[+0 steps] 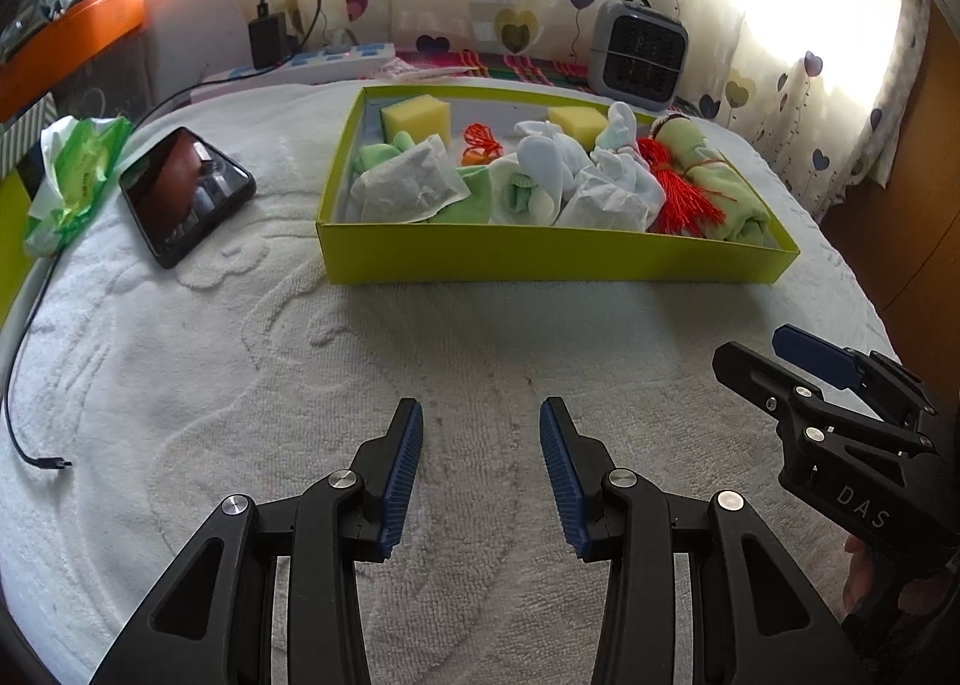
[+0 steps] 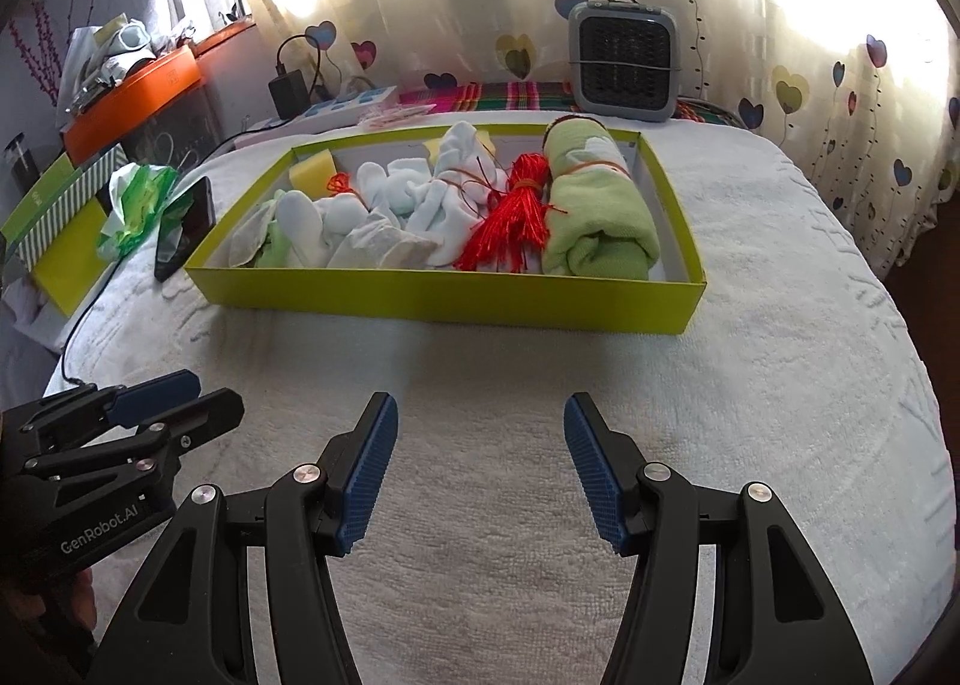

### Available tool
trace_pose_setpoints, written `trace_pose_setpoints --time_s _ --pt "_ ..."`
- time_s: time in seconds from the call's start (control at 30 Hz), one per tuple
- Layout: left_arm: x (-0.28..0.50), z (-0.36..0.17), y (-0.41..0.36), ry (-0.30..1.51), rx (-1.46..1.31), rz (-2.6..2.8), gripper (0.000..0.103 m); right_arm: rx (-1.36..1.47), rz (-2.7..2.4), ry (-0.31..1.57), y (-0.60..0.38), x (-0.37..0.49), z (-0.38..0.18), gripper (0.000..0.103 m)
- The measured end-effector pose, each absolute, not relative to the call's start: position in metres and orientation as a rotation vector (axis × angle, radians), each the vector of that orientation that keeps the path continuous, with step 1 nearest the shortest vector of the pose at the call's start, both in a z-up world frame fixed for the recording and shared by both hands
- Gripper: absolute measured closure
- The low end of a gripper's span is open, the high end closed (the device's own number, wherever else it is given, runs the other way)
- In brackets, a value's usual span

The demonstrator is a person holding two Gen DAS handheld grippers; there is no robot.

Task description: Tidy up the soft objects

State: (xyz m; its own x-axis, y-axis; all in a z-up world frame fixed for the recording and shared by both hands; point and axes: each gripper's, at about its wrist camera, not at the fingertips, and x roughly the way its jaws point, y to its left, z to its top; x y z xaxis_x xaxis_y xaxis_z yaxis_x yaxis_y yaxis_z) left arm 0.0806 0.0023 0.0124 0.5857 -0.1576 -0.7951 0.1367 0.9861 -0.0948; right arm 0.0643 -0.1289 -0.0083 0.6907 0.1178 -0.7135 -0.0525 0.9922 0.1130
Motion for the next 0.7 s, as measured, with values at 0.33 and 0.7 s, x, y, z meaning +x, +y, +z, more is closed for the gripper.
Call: trace_pose_setpoints --time_s 0.33,0.7 --pt "0.075 0.009 -0.003 0.911 -0.003 -0.145 0.061 0.072 0.042 0.844 -0.139 0.063 -0.016 0.044" --pt "0.071 0.005 -0.016 0.878 0.034 -0.094 0.050 0.041 0.031 0.847 -0.140 0.064 -0.018 0.041"
